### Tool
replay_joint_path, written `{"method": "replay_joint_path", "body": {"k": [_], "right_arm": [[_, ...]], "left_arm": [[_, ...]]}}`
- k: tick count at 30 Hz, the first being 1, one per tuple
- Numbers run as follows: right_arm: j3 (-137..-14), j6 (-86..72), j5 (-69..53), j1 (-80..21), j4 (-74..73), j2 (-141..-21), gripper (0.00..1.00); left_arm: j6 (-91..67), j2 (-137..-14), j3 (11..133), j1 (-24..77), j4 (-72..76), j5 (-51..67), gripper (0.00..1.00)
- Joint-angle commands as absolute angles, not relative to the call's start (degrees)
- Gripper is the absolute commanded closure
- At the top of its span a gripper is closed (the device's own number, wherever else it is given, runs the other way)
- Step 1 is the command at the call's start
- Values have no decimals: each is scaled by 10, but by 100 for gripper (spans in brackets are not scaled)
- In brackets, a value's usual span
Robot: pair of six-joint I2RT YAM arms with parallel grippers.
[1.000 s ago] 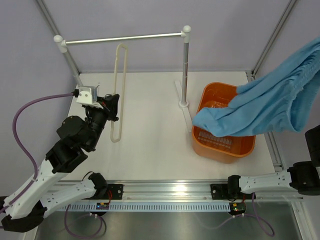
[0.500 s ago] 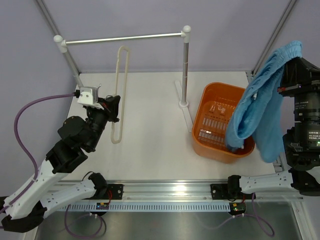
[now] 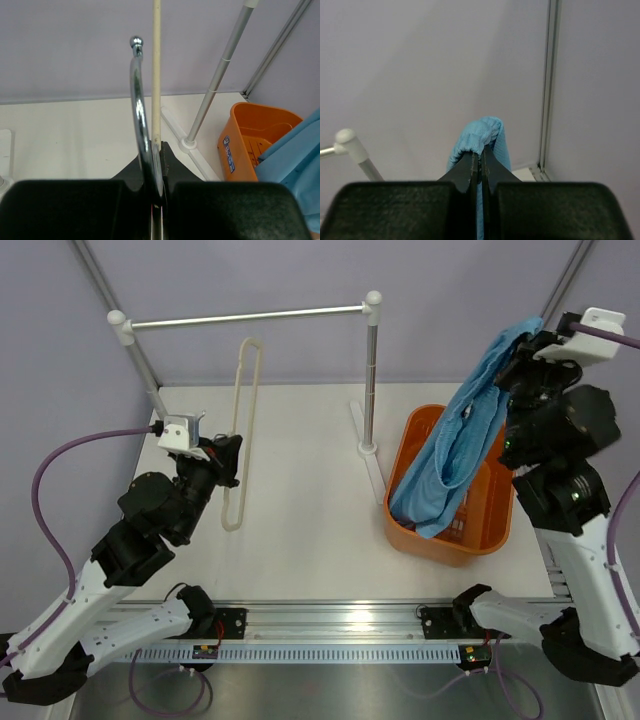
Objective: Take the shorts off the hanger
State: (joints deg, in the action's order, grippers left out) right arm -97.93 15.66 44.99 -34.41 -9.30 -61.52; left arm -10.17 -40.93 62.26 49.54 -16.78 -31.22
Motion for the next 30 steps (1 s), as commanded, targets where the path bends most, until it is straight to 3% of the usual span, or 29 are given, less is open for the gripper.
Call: {"method": "replay_joint_path", "body": {"k": [1,7,10,14,17,18,22,30], "right_arm": [[-977,-74,295,-216,-251,-632,100],[-965,-200,280,-172,-357,-650,100],[-883,-235,266,-171,-352,-615,100],[-798,-272,266,-171,-352,-582,82],[-766,-286,248,-172,-358,-561,60],[-757,-287,243,-171,-358,-556,47],[-750,-294,229,-171,-363,-534,27],[-739,-300,177,-172,-359,-517,23]], "left_arm": [[-103,-401,633,496,-153,-302,100],[-102,-397,621,496,-152,-301,100],[-103,-396,619,496,-156,-299,100],[-112,-401,637,496,-203,-300,100],[-128,-403,659,496,-246,-294,100],[-134,-403,665,496,-257,-287,100],[-156,-415,702,496,-317,-261,100],[-191,-534,829,495,-439,-247,100]]}}
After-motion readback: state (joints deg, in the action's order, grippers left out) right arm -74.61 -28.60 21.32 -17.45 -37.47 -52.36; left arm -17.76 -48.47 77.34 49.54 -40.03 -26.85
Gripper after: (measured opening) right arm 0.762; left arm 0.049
